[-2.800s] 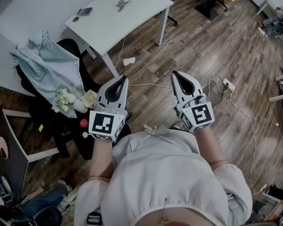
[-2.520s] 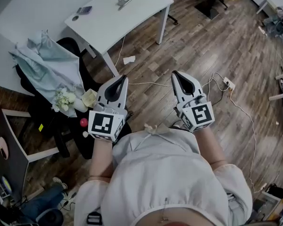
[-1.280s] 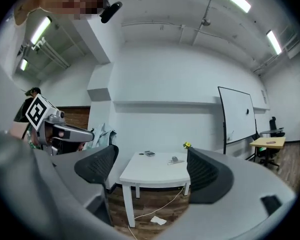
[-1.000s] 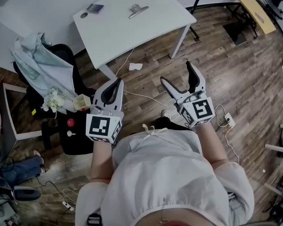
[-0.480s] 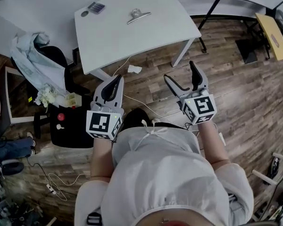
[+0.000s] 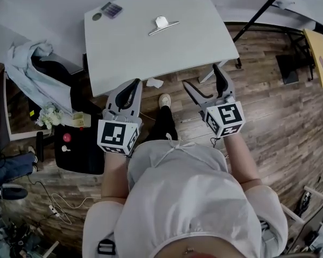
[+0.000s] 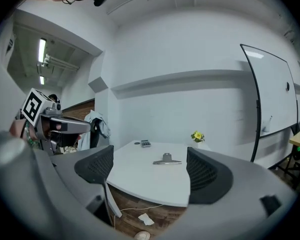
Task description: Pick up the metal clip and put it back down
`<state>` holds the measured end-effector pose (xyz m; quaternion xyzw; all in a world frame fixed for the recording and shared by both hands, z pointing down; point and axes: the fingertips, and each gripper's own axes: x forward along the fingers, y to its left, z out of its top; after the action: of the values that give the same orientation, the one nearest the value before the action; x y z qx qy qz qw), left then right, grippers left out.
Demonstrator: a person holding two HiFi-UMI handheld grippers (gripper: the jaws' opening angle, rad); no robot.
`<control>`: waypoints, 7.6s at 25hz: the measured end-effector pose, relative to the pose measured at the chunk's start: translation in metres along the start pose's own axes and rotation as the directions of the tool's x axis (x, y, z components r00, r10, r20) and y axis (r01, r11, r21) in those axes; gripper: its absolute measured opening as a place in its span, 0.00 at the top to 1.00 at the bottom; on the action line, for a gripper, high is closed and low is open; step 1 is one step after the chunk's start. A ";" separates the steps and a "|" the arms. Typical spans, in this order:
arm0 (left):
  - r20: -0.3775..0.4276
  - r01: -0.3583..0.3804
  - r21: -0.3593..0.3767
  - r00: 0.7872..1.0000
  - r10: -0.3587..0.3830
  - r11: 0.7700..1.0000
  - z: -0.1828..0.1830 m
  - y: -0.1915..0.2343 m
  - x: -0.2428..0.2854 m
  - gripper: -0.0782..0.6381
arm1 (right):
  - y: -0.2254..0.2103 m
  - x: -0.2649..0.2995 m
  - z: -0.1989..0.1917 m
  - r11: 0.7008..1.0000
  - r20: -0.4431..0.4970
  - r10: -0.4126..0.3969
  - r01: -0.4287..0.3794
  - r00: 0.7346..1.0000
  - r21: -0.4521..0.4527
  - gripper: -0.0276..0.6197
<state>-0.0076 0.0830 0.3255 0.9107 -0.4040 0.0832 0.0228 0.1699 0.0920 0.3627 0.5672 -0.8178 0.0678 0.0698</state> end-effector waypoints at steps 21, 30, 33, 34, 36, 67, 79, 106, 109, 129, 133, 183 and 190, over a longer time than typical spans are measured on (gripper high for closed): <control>-0.105 -0.078 -0.119 0.992 0.065 0.990 -0.039 0.206 0.238 0.86 | -0.110 0.329 -0.072 0.994 -0.373 0.105 -0.084 0.922 0.071 0.25; -0.162 -0.113 -0.185 0.983 0.083 0.976 -0.080 0.257 0.277 0.86 | -0.127 0.409 -0.144 0.994 -0.559 0.100 -0.056 0.823 0.097 0.25; -0.180 -0.115 -0.197 0.980 0.080 0.974 -0.091 0.268 0.286 0.86 | -0.132 0.426 -0.161 0.995 -0.601 0.089 -0.039 0.794 0.096 0.25; -0.187 -0.114 -0.199 0.979 0.076 0.973 -0.095 0.271 0.288 0.86 | -0.132 0.430 -0.166 0.994 -0.612 0.088 -0.031 0.786 0.103 0.25; -0.202 -0.112 -0.201 0.977 0.071 0.973 -0.102 0.275 0.293 0.86 | -0.131 0.437 -0.176 0.993 -0.631 0.094 -0.023 0.770 0.119 0.25; -0.152 -0.144 -0.139 0.981 0.122 0.980 -0.069 0.250 0.258 0.86 | -0.130 0.402 -0.130 0.998 -0.581 0.018 0.024 0.814 0.064 0.50; -0.080 -0.215 -0.062 0.974 0.210 0.975 0.000 0.194 0.211 0.86 | -0.130 0.310 0.003 0.998 -0.219 0.065 -0.061 0.974 0.021 0.50; 0.041 -0.221 -0.016 0.974 0.222 0.975 0.053 0.198 0.194 0.86 | -0.120 0.265 0.104 0.992 0.084 0.060 -0.050 0.995 -0.113 0.50; 0.033 -0.219 -0.038 0.975 0.220 0.975 0.045 0.204 0.197 0.86 | -0.117 0.281 0.090 0.993 0.045 0.061 -0.057 0.997 -0.103 0.50; -0.066 -0.178 -0.139 0.983 0.170 0.974 -0.028 0.257 0.246 0.86 | -0.117 0.406 -0.101 0.999 -0.468 0.039 -0.039 0.883 0.009 0.50; -0.090 -0.174 -0.187 0.983 0.160 0.967 -0.045 0.269 0.255 0.86 | -0.115 0.422 -0.132 0.999 -0.533 0.050 -0.050 0.845 0.014 0.50; -0.046 -0.170 -0.097 0.985 0.166 0.981 -0.007 0.196 0.205 0.86 | -0.108 0.320 0.008 0.997 0.001 0.062 -0.062 0.998 0.041 0.75; -0.010 -0.169 -0.045 0.986 0.168 0.985 0.017 0.180 0.193 0.86 | -0.127 0.274 0.063 0.997 0.146 -0.003 -0.007 0.989 0.074 0.95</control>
<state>-0.0113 -0.1812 0.3366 0.8722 -0.4813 0.0783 0.0377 0.1915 -0.2157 0.3574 0.5721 -0.8182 0.0563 -0.0115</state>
